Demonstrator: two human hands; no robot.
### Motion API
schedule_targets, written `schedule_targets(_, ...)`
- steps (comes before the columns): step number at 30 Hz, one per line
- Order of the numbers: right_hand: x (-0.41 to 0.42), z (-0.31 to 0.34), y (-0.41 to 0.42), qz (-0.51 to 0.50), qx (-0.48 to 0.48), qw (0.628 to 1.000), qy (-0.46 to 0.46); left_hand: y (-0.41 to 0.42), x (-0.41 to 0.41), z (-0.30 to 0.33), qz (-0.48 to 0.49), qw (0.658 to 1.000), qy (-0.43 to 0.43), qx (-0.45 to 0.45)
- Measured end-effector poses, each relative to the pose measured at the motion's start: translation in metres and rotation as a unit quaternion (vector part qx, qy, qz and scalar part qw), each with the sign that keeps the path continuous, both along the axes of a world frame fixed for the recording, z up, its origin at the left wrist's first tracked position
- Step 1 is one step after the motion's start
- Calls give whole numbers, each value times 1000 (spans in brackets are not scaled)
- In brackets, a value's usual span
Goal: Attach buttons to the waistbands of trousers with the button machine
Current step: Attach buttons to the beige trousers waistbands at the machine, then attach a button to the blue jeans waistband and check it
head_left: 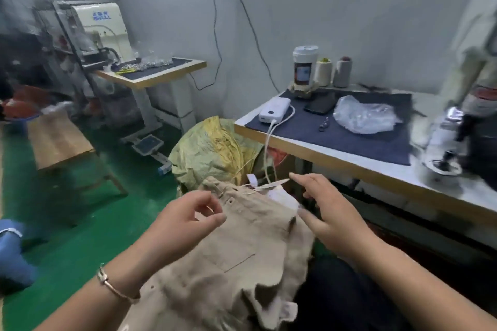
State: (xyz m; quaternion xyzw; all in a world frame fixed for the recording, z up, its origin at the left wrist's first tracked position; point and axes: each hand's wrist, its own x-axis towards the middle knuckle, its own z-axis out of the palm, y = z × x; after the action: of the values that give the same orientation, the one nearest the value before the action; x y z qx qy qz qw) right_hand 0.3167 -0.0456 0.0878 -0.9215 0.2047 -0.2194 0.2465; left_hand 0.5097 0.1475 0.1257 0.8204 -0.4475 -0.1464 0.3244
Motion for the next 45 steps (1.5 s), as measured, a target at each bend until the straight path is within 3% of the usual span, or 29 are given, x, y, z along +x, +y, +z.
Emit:
schedule_targets(4, -136, 22, -2, -152, 23, 988, -18, -91, -90, 31, -249, 968, -9, 6)
schedule_targets(8, -279, 43, 30, -356, 38, 933, -32, -162, -198, 30, -450, 888, -58, 74)
schedule_targets(11, -375, 41, 81, -512, 86, 849, -101, -188, -288, 10, -571, 808, -87, 118)
schedule_targets(14, -445, 11, 145, -648, 124, 736, -155, -190, -376, -21, -660, 729, -96, 155)
schedule_targets(17, -483, -39, 207, -741, 173, 629, -158, -173, -456, -65, -709, 674, -78, 193)
schedule_targets(20, -498, -89, 254, -813, 189, 541, -103, -146, -515, -115, -724, 655, -47, 210)
schedule_targets(22, -499, -114, 273, -851, 147, 505, -1, -131, -539, -144, -737, 639, -34, 220)
schedule_targets(24, -502, -131, 281, -877, 101, 462, 83, -119, -551, -171, -767, 593, -48, 240)
schedule_targets(26, -510, -136, 285, -894, 111, 420, 110, -110, -555, -192, -795, 550, -89, 241)
schedule_targets(28, -523, -137, 289, -886, 167, 412, 129, -107, -554, -202, -802, 543, -103, 227)
schedule_targets(30, -536, -133, 291, -867, 208, 430, 140, -108, -554, -205, -805, 544, -92, 219)
schedule_targets(36, -559, -127, 290, -869, 219, 412, 164, -110, -552, -202, -803, 550, -57, 222)
schedule_targets(40, -578, -113, 292, -832, 339, 432, 78, -110, -548, -202, -796, 558, -51, 228)
schedule_targets(43, -579, -111, 292, -835, 290, 433, 178, -112, -543, -204, -797, 557, -49, 229)
schedule_targets(45, -581, -108, 293, -842, 260, 437, 179, -113, -542, -203, -794, 561, -45, 231)
